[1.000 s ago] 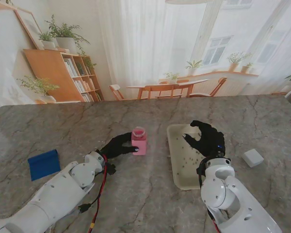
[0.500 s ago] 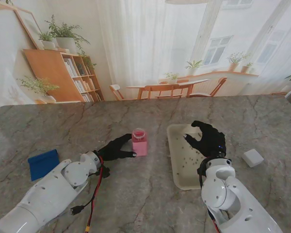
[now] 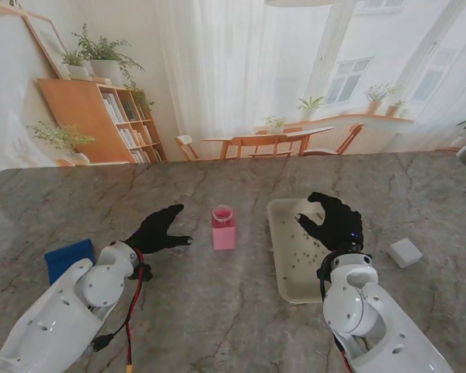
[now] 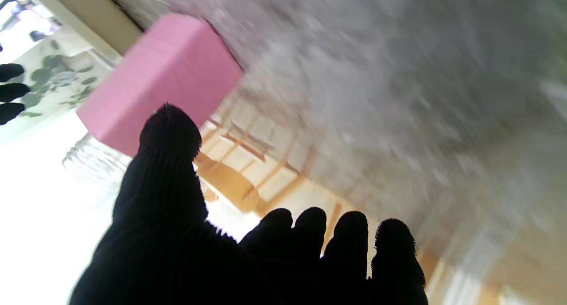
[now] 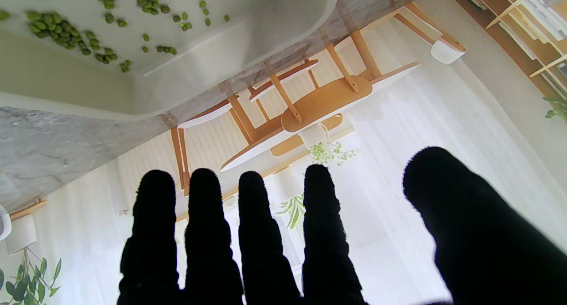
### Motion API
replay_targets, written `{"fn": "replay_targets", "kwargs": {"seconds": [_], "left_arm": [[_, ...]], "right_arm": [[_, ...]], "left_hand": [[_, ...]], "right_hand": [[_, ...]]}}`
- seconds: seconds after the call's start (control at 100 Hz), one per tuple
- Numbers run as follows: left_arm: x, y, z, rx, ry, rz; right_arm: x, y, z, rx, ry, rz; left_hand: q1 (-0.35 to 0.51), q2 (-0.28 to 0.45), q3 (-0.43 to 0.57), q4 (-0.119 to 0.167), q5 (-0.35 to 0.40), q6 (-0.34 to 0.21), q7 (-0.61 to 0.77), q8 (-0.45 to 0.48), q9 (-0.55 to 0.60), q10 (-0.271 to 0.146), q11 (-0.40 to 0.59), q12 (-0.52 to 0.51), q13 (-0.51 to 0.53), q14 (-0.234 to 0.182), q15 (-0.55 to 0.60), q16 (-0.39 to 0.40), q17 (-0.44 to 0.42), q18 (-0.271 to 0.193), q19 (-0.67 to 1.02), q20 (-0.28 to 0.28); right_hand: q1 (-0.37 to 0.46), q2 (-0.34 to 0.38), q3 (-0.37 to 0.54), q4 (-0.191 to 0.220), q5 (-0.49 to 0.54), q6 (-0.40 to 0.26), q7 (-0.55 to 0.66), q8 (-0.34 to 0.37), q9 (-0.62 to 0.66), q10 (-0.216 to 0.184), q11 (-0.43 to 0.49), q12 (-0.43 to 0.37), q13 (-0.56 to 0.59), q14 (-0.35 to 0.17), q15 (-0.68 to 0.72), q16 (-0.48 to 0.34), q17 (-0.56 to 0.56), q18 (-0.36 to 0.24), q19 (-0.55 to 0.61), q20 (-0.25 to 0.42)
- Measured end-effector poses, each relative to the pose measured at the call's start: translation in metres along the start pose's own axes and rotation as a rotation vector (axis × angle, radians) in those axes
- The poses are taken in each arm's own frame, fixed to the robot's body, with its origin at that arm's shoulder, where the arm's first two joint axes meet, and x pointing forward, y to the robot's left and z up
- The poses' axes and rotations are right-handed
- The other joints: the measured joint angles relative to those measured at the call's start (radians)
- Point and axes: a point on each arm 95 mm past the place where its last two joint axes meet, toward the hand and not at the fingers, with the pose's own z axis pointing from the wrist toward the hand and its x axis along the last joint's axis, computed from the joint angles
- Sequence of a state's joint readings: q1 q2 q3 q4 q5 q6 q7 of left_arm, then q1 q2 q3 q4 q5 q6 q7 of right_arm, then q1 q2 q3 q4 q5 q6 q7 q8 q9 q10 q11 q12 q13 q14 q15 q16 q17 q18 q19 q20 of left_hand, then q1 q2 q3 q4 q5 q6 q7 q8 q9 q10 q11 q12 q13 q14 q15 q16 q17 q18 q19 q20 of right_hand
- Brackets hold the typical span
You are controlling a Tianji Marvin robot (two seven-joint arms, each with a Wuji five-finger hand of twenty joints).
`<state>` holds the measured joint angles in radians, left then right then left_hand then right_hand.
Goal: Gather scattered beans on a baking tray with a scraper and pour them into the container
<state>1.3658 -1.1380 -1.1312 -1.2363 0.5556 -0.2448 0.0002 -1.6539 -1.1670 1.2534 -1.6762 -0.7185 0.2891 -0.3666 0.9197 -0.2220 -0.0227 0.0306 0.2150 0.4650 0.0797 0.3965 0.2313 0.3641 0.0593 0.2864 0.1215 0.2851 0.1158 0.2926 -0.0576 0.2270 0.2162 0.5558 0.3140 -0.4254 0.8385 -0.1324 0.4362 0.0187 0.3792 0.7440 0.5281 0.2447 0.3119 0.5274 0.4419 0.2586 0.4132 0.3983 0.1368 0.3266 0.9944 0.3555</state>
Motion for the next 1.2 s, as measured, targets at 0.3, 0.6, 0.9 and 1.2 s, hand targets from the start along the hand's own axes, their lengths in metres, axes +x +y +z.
{"fn": "replay_targets", "kwargs": {"seconds": [0.3, 0.6, 0.9, 1.2], "left_arm": [[-0.028, -0.058, -0.057, 0.093, -0.151, 0.261], [-0.069, -0.108, -0.100, -0.040, -0.295, 0.387], [-0.097, -0.123, -0.116, -0.186, -0.362, 0.439], [-0.126, -0.118, -0.133, -0.261, -0.442, 0.473]], "right_arm": [[0.000, -0.001, 0.000, 0.012, -0.001, 0.000], [0.000, -0.001, 0.000, 0.010, -0.001, 0.000], [0.000, -0.002, 0.001, 0.017, 0.001, 0.001], [0.003, -0.008, 0.005, 0.049, 0.020, 0.015]], "left_hand": [[0.030, 0.034, -0.001, 0.000, 0.062, -0.049, 0.056, 0.166, 0.120, -0.044, 0.042, 0.116, 0.097, -0.014, 0.070, 0.061, 0.025, 0.000, 0.323, 0.024], [0.030, 0.054, -0.003, 0.000, 0.029, -0.050, 0.023, 0.162, 0.060, -0.044, 0.011, 0.087, 0.077, -0.015, 0.043, 0.053, 0.004, 0.000, 0.330, -0.005], [-0.011, 0.054, -0.018, 0.000, -0.031, -0.026, -0.026, 0.080, -0.021, -0.032, -0.011, 0.029, 0.008, -0.018, 0.010, 0.002, -0.005, -0.001, 0.184, -0.099], [-0.034, 0.054, -0.018, 0.000, -0.041, -0.015, -0.036, 0.049, -0.048, -0.026, -0.012, 0.016, -0.002, -0.019, 0.010, 0.000, -0.006, -0.001, 0.152, -0.110]], "right_hand": [[0.000, 0.000, -0.023, 0.000, 0.000, 0.000, 0.000, 0.000, 0.000, 0.000, 0.000, 0.000, 0.000, 0.000, 0.000, 0.000, 0.000, 0.000, 0.000, 0.000], [0.000, 0.000, -0.023, 0.000, 0.000, 0.000, 0.000, 0.000, 0.000, 0.000, 0.000, 0.000, 0.000, 0.000, -0.001, 0.000, 0.000, 0.000, -0.001, 0.001], [0.000, 0.000, -0.023, 0.000, 0.000, 0.000, 0.000, 0.000, 0.000, 0.000, 0.000, 0.000, 0.000, 0.000, -0.001, 0.000, 0.000, 0.000, -0.002, 0.001], [0.000, 0.000, -0.023, 0.000, 0.000, 0.000, 0.000, 0.000, 0.001, 0.000, -0.011, 0.000, 0.000, 0.000, -0.002, 0.000, 0.000, 0.000, -0.011, 0.001]]}}
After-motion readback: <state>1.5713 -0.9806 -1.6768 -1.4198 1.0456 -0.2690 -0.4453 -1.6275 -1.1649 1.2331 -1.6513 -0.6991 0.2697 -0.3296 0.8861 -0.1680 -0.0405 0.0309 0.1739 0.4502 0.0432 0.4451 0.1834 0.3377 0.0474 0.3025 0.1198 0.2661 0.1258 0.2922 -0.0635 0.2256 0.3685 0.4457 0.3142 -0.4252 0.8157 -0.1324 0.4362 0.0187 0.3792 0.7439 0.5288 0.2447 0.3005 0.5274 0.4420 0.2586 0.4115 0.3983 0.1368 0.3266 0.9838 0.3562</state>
